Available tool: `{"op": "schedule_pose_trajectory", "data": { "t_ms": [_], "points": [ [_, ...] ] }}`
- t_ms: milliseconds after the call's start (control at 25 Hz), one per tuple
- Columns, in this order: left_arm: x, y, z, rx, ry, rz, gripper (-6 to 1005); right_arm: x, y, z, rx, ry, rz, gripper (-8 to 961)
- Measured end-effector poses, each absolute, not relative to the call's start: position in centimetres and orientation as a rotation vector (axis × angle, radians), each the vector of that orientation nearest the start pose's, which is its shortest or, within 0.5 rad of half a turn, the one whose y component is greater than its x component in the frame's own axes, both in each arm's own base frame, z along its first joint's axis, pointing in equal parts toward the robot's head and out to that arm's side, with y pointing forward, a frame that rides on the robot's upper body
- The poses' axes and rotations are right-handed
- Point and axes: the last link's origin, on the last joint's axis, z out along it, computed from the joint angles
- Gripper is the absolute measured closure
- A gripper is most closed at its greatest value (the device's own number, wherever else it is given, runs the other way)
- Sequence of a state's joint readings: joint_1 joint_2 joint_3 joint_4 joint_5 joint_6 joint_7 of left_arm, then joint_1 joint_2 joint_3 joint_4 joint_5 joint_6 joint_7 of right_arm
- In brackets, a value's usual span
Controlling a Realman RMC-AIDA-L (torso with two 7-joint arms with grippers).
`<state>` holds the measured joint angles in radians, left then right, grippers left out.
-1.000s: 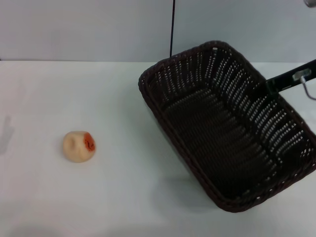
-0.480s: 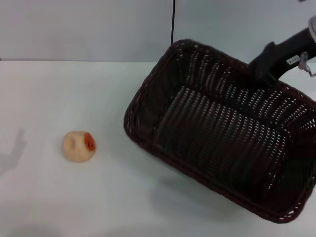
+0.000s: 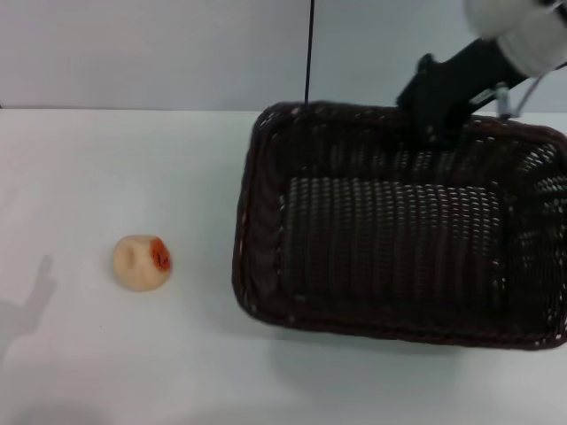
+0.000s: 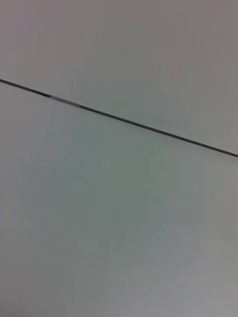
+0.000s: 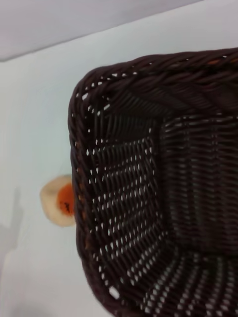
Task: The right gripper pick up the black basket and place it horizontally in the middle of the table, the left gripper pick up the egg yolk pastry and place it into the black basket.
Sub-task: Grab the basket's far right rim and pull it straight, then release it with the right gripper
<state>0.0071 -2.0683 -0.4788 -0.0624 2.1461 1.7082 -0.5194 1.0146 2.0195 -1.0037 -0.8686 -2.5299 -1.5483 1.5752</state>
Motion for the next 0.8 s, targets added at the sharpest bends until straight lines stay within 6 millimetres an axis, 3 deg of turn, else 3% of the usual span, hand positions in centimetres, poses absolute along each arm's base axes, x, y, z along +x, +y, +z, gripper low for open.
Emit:
{"op": "schedule_pose_trajectory", "data": {
  "t_ms": [280, 800],
  "points": [
    [-37.4, 13.7, 0.5, -1.489, -0.725, -1.000, 245, 11.8, 41.7, -2.3, -2.983, -0.337, -0.434, 805],
    [-37.5, 13.4, 0.4, -1.488, -0.731, -0.992, 253, 12.9, 42.2, -2.9, -2.935, -0.179, -0.422, 800]
  ]
}}
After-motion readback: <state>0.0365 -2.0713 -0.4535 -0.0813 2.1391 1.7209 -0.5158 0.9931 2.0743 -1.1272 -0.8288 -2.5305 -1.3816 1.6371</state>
